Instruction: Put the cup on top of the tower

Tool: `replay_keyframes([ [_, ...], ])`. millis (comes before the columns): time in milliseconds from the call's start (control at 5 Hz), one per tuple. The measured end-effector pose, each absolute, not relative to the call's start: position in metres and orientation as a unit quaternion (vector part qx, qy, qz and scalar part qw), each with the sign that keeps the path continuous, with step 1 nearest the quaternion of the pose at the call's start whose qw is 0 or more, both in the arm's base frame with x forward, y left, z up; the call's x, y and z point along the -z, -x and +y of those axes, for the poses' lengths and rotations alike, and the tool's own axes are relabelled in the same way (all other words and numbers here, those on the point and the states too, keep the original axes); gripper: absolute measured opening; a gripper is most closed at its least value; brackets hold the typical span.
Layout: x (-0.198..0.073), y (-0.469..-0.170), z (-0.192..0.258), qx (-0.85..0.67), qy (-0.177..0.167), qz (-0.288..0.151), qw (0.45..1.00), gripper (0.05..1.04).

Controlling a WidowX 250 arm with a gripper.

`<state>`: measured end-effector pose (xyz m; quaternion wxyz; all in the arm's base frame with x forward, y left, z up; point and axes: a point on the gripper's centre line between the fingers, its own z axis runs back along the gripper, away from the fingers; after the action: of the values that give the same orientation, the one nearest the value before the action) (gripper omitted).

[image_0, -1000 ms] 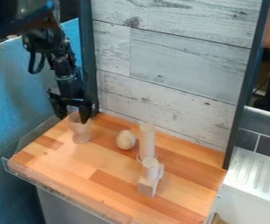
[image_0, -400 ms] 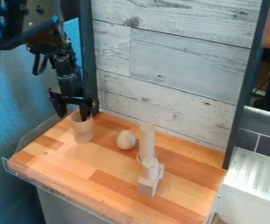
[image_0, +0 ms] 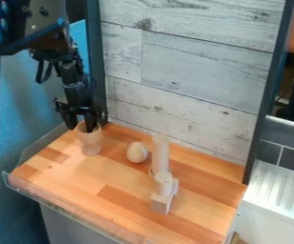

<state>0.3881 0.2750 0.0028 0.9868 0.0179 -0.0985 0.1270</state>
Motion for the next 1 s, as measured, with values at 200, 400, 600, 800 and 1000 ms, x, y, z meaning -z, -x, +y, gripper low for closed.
replay_keyframes([
  [200,0.0,-0.386,0.274,-0.122,-0.013,-0.096,0.988,0.36],
  [400,0.001,-0.383,0.274,-0.122,-0.007,-0.095,0.988,0.155],
  [600,0.001,-0.382,0.268,-0.123,0.011,-0.096,0.988,0.098],
  [800,-0.035,-0.384,0.252,-0.119,0.032,-0.127,0.984,0.097],
  [1000,-0.076,-0.39,0.228,-0.093,0.055,-0.166,0.98,0.097],
])
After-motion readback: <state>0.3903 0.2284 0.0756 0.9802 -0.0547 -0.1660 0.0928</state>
